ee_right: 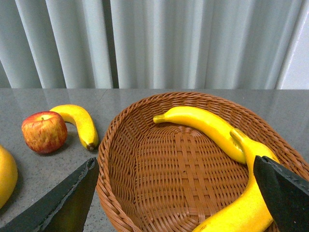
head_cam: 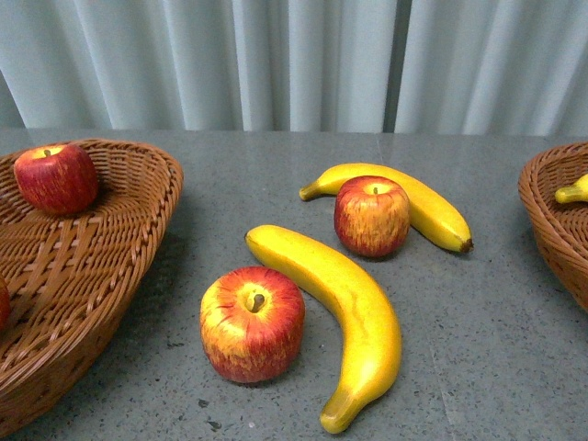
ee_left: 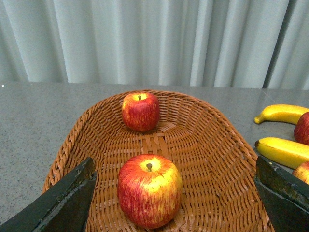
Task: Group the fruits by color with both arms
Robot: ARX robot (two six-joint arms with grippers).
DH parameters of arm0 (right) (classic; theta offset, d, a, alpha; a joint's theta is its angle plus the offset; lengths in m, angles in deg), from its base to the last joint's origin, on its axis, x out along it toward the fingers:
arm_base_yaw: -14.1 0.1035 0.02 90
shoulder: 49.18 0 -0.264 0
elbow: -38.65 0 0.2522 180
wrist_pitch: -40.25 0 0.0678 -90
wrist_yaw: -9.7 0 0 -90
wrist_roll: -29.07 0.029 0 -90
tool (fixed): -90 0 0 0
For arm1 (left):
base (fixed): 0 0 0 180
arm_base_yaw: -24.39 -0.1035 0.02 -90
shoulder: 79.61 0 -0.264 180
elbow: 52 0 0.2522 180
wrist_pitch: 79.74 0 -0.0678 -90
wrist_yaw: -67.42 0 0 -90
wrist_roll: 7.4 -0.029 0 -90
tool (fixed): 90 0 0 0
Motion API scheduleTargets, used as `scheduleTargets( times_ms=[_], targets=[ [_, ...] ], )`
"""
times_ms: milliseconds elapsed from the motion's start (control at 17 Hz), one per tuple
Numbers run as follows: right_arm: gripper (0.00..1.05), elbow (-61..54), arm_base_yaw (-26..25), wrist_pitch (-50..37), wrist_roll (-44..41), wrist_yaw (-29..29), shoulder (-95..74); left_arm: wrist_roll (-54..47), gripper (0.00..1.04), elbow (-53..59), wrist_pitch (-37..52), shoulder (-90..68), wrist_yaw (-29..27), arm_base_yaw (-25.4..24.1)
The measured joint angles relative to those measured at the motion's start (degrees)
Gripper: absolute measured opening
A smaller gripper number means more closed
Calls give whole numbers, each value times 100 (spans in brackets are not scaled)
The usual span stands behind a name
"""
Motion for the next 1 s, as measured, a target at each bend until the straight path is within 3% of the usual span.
scheduleTargets(
  times_ms=[1000],
  targets=[
    [98, 0, 0, 0, 0, 0, 0, 0, 98, 0, 0, 0, 0, 0]
  ],
)
